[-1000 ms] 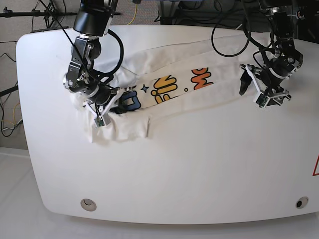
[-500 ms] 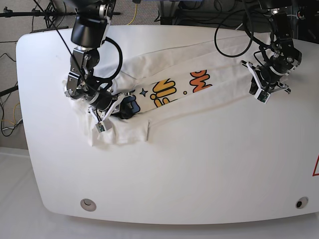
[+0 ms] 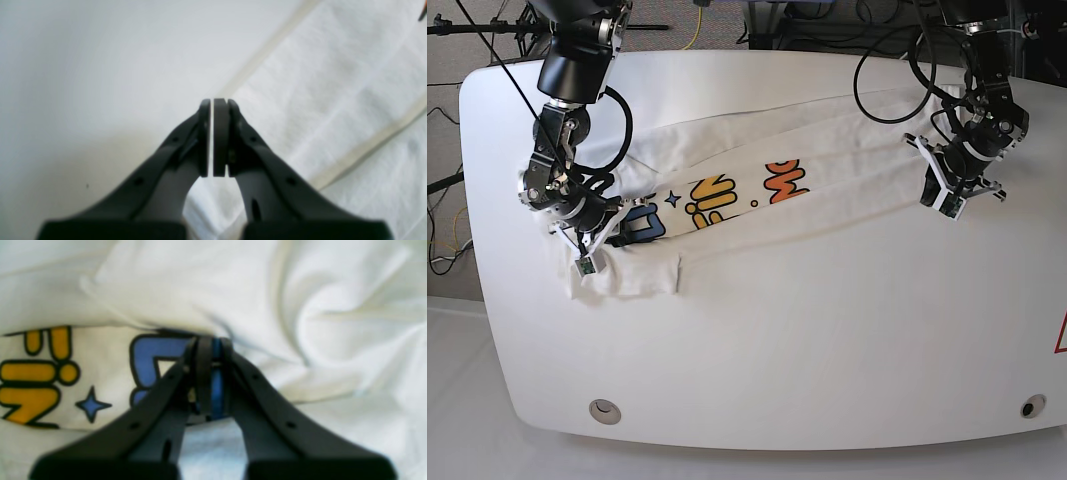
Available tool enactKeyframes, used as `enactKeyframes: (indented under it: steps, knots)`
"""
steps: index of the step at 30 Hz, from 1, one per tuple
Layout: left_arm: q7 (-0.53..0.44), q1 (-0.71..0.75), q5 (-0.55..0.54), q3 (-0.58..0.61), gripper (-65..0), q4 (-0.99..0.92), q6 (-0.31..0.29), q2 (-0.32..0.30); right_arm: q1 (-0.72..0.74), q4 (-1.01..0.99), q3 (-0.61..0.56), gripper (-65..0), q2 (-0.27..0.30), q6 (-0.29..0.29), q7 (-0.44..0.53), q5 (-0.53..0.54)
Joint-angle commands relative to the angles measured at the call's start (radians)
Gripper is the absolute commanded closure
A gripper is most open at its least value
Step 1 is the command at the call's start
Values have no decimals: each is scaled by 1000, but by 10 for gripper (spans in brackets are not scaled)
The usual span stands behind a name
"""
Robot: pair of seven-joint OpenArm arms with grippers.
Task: Fold the T-shirt properly
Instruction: 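Regrasp the shirt with both grippers and pull it straight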
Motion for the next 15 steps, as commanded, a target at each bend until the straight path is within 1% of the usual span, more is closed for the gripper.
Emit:
enactKeyframes:
  steps: [1,4,5,6,10,15]
  knots:
    - [-39,5,-13,-5,-57,29,1,-6,23,45,-12,-30,0,14,9,24]
    - [-59,15,-13,-9,-199,33,1,-3,25,32,-22,-36,-1,14,6,24]
    - [-64,17,-13,-10,-273,34,1,1,27,21,-26,-49,-2,14,7,25]
    - [-47,16,6,-2,-218,15,1,-2,-38,-2,-20,-44,-20,2,-14,3]
    - [-47,-4,8,-4,-218,12,1,-27,-47,4,-20,-44,-20,2,-12,9]
    - [-47,-8,5,-23,-217,35,1,-27,-45,20,-20,-44,-19,2,-12,11]
